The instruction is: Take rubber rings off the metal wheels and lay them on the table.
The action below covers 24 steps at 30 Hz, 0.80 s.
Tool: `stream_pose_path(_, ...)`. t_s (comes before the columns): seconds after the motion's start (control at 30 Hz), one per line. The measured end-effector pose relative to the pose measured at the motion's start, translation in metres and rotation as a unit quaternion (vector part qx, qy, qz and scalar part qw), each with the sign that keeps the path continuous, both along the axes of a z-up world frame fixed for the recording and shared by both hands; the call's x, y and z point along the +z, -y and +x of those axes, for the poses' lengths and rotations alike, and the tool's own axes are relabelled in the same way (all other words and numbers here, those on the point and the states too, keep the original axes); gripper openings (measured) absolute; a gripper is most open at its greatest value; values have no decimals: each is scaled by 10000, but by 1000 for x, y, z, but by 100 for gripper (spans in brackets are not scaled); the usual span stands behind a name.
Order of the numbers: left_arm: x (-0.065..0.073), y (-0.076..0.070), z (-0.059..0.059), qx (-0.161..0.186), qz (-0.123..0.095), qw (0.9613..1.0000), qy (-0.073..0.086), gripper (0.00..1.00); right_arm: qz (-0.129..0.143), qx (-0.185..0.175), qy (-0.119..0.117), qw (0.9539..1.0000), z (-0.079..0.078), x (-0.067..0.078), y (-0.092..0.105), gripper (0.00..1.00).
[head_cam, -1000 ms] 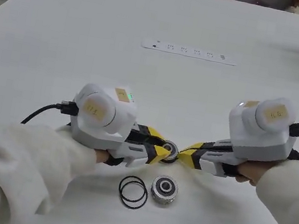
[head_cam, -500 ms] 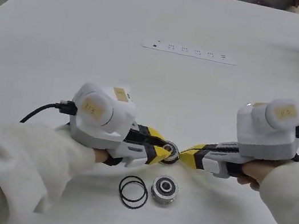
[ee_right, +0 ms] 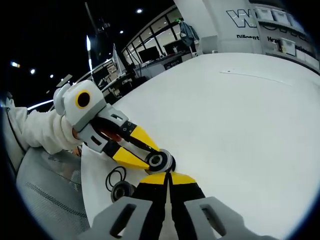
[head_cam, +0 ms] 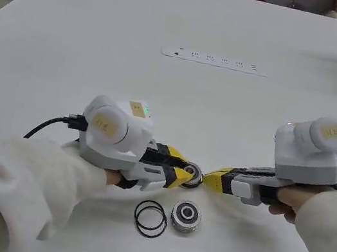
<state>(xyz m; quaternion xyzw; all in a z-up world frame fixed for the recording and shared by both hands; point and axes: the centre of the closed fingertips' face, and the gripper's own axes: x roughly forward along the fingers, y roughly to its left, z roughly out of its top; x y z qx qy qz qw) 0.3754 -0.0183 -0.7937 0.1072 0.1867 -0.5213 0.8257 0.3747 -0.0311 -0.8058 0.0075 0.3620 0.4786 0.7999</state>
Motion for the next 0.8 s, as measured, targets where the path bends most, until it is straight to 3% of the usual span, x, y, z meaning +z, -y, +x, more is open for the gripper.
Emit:
stream_pose_path(0.13, 0, 0, 0, -13, 12, 10000, 7, 13, 147, -79, -43, 9999, 1, 3, -1, 0)
stream_pose_path(0.47, 0, 0, -1, -26, 18, 10000, 29, 13, 480, -448, -547, 9963, 5, 6, -1, 0)
stream_pose_path(0.8, 0, -1, -1, -24, 17, 10000, 26, 13, 618, -533, -704, 9942, 3, 9, -4, 0)
